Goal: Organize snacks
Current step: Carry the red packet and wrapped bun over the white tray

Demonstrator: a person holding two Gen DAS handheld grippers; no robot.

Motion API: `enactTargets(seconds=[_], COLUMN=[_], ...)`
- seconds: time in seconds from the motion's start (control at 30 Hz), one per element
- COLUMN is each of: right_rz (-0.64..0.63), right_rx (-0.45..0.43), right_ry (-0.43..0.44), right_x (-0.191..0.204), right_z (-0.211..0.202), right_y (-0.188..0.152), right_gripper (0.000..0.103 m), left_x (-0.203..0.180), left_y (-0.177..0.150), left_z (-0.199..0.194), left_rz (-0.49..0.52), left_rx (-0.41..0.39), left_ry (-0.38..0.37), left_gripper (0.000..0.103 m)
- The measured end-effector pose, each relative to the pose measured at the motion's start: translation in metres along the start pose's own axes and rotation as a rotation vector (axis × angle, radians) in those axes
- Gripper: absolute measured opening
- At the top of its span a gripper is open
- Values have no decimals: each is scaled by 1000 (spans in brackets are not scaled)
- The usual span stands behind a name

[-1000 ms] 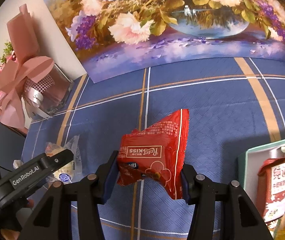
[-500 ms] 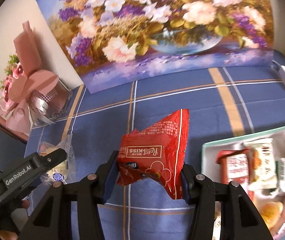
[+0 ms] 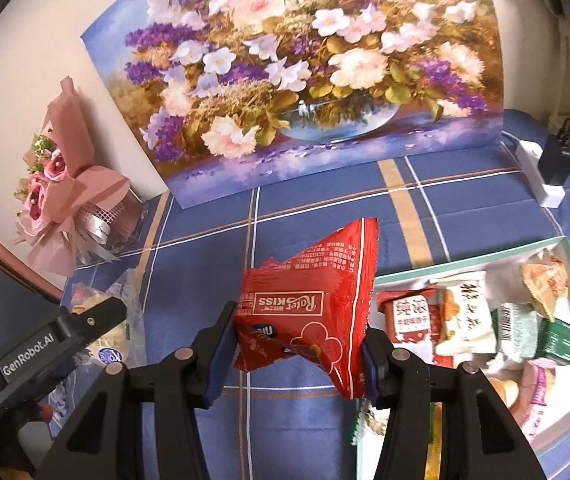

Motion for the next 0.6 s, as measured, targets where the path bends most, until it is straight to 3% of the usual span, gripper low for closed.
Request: enactTargets(seconds=[0.6], right_rz=[7], right_rx=[-27], right_ry=[-16], right_x=[-27], right_z=[-50], right_y=[-23], right_gripper=[55], left_x=[-26], left_y=[-36], left_z=[-38], left_rz=[33], left_rx=[-44], left_ry=[-19], left_gripper=[77])
Point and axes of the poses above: each gripper's, at about its wrist camera, not at the fingertips, and z roughly the way its jaws point, x to its left, y to its top, the point moved 9 cm from there along z, roughly the way its jaws point, and after that the axes turned 14 degrees about z, right-handed, at the moved point
